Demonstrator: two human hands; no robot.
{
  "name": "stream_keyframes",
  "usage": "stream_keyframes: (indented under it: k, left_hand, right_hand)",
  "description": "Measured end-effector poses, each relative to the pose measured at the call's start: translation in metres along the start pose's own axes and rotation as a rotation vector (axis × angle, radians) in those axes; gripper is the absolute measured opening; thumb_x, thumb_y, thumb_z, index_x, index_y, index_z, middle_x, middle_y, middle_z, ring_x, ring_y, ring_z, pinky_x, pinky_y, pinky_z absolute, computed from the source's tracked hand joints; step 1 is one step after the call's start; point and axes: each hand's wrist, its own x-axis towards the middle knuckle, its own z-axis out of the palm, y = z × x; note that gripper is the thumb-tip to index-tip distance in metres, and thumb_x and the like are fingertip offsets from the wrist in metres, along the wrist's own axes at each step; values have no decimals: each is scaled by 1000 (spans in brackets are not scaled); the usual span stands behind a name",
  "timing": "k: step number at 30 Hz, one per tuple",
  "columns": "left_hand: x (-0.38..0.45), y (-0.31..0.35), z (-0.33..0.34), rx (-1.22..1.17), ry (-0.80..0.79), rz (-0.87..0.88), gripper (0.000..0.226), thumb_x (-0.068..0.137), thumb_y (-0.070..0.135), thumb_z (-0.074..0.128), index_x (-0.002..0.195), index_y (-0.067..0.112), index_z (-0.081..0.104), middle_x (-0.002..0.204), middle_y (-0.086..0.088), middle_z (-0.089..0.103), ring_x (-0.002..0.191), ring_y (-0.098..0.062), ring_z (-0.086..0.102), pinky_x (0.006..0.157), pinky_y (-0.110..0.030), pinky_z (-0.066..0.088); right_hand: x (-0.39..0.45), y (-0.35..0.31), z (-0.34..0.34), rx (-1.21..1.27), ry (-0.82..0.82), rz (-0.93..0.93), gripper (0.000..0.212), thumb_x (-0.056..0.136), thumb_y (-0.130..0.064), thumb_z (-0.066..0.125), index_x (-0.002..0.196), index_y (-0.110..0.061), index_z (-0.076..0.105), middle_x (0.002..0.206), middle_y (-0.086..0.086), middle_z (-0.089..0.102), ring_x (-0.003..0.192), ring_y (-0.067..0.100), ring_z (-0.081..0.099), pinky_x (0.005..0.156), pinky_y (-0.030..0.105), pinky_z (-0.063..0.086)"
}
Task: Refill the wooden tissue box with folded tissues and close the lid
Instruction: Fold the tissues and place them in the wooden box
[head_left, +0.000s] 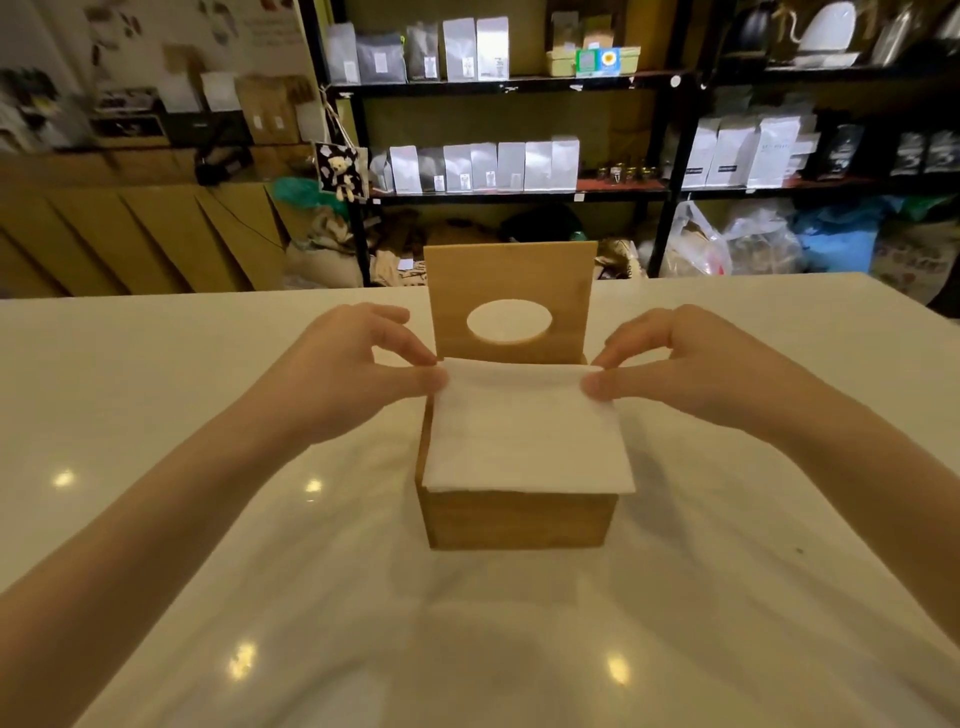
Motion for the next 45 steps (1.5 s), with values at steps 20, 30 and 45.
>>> stream_keyframes:
  k: [20, 30, 45]
  left_hand:
    - [30, -10, 11, -28, -259, 82, 8, 71, 30, 73, 74, 23, 75, 95, 33, 49, 87, 7, 46, 75, -14, 33]
    - [30, -6, 22, 233, -151, 166, 7, 76, 31, 68, 75, 25, 72, 106, 1, 59, 95, -10, 41, 81, -33, 44]
    - [6, 8, -35, -192, -138, 173, 37, 38, 56, 61, 68, 37, 72, 96, 37, 49, 106, 4, 44, 102, -38, 28]
  right_hand:
    - [24, -14, 14, -223, -134, 70, 7, 77, -29, 69, 71, -28, 65, 96, -12, 52, 89, 9, 45, 63, 13, 34]
    - [15, -18, 25, -456, -12, 0, 12, 81, -30, 62, 88, -27, 72, 104, -5, 67, 100, 19, 54, 92, 39, 42]
    - [-17, -37, -20, 88, 58, -48, 23, 52, -50, 69, 68, -34, 71, 113, -23, 62, 116, 5, 49, 105, 40, 32]
